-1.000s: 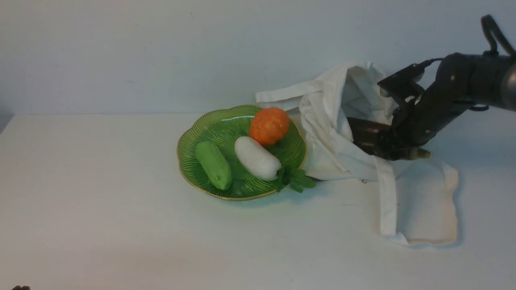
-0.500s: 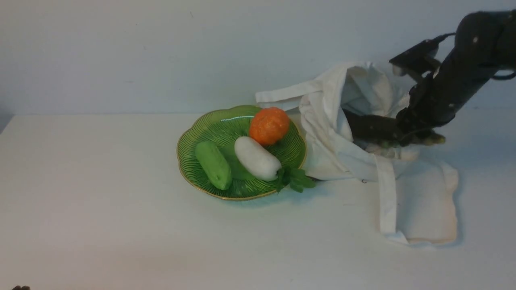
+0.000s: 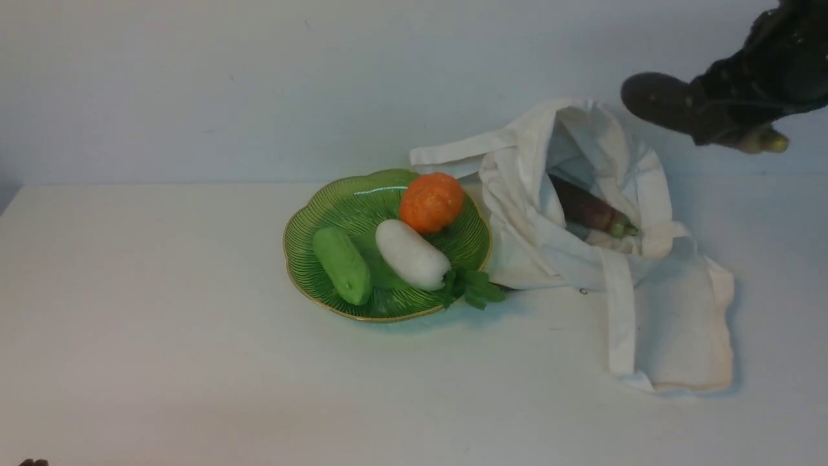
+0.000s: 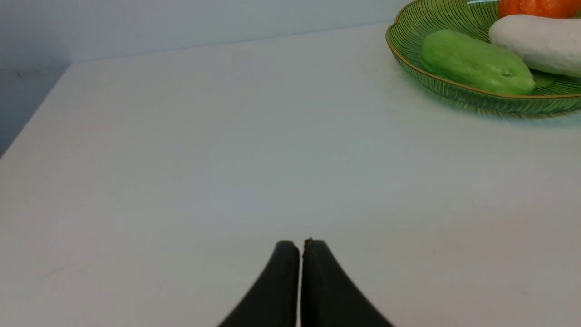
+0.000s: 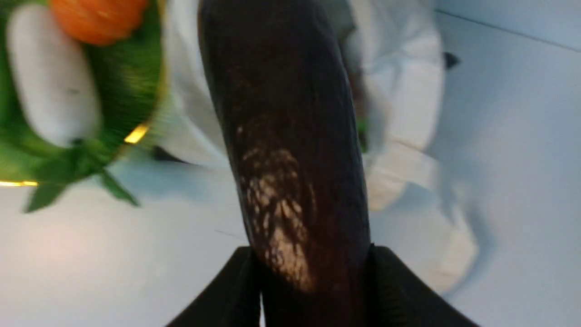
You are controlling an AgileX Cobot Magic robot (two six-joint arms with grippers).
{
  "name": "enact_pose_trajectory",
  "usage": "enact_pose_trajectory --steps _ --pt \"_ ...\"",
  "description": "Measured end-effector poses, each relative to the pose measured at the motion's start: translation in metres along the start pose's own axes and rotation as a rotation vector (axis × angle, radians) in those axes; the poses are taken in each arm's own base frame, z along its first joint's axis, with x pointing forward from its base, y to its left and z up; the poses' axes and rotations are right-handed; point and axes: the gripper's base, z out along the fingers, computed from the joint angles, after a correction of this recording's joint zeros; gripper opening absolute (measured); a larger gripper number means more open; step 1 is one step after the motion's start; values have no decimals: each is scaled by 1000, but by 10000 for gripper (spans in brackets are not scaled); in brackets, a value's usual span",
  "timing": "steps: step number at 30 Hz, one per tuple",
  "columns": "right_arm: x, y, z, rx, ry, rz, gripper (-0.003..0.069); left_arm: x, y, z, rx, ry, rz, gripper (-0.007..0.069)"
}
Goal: Take vegetables from cloth bag on white table place on plate.
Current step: 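Take the eggplant out of the bag and place it on the plate with the right gripper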
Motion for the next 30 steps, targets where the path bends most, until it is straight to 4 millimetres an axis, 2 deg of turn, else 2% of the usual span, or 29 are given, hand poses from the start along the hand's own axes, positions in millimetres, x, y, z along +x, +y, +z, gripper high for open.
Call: enact_pose_trajectory --steps 4,7,11,13,14,15,16,17,20,23,27,30 --pt "1 35 18 -182 26 -37 276 0 0 0 0 0 0 -5" --pt "3 58 44 -250 72 -80 276 0 0 0 0 0 0 -5" --pt "5 101 109 -294 112 -134 276 0 0 0 0 0 0 -5" --pt "7 109 121 -298 117 -141 276 0 0 0 0 0 0 -5" --pt "11 122 148 -297 124 -137 276 0 0 0 0 0 0 -5" --pt "12 125 153 -297 124 -139 276 0 0 0 0 0 0 -5" --pt "16 137 174 -297 115 -147 276 0 0 0 0 0 0 -5" --pt "16 142 185 -292 90 -148 276 0 0 0 0 0 0 -5" --pt "17 148 203 -280 48 -147 288 0 0 0 0 0 0 -5" --pt "15 147 222 -253 -23 -134 360 0 0 0 0 0 0 -5" --pt "12 146 225 -240 -64 -129 487 0 0 0 0 0 0 -5" --pt "12 145 225 -238 -66 -130 536 0 0 0 0 0 0 -5"
